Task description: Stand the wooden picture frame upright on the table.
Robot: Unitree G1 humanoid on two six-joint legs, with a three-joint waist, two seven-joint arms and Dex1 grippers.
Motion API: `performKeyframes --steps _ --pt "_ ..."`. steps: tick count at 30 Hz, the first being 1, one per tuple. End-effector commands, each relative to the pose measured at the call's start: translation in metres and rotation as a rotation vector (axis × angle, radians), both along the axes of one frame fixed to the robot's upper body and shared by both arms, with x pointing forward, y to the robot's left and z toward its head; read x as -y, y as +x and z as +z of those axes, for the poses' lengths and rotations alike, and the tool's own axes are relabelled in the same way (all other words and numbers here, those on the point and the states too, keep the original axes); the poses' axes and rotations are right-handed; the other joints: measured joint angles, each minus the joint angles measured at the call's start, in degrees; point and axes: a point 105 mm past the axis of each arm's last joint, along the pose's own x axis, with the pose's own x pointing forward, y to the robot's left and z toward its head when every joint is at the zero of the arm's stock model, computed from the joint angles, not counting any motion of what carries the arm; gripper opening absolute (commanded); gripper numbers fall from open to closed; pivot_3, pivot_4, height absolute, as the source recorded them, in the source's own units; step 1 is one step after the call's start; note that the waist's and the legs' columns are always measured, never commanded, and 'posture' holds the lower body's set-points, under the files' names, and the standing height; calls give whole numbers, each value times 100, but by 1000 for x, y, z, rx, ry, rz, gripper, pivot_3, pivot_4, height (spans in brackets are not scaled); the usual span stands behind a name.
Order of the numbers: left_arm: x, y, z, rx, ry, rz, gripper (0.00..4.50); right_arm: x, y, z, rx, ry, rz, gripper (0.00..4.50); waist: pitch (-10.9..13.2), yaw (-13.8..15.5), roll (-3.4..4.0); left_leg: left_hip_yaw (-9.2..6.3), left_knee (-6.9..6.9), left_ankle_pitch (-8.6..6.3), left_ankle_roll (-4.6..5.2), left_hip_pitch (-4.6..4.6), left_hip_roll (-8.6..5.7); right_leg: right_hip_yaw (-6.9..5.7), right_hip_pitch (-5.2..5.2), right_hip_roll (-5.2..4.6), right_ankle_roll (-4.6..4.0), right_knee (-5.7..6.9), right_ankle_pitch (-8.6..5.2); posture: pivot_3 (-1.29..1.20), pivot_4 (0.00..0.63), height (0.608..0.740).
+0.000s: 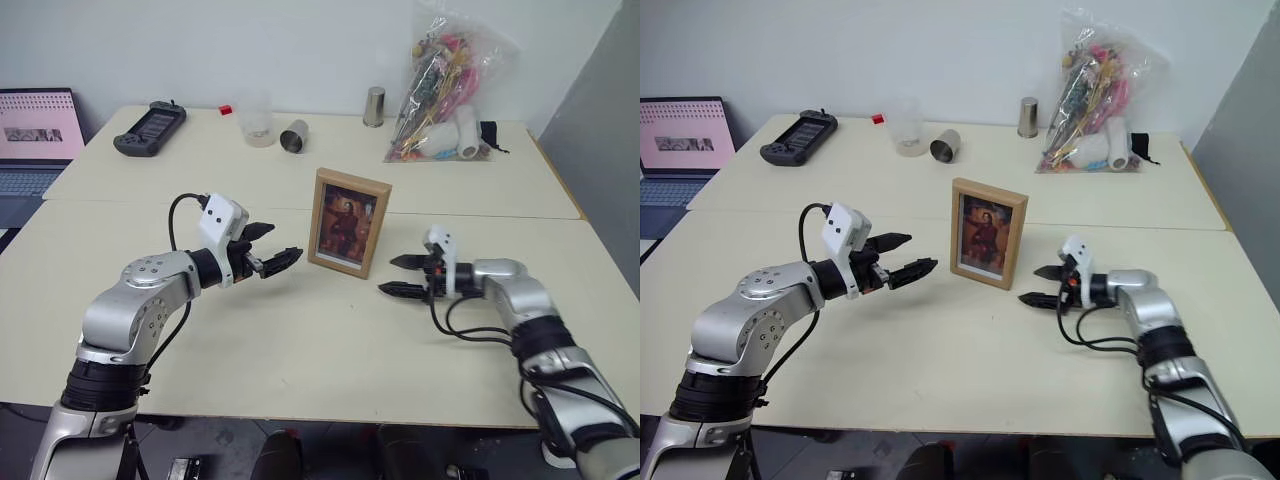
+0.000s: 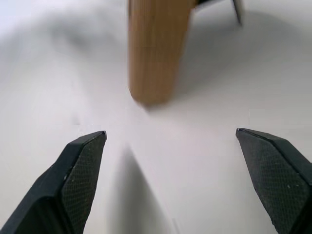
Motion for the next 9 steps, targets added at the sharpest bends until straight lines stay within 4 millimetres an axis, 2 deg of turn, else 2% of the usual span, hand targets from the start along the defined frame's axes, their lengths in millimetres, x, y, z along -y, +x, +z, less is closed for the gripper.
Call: performKeyframes --steps 1,4,9 --pt "-14 3 14 52 0 39 4500 0 -16 55 154 20 -45 4453 1 -26 2 -1 0 0 0 0 1 -1 0 1 0 2 0 0 150 740" --pt "-20 4 20 52 1 36 4500 -14 -39 77 152 93 -63 4453 1 -104 2 -2 0 0 0 8 10 4 -1 11 0 9 0 0 150 740" --pt "-24 4 27 40 4 4 4500 -30 -57 91 140 145 -101 4453 1 -103 1 -6 0 0 0 9 11 1 -1 14 0 15 -1 0 150 740"
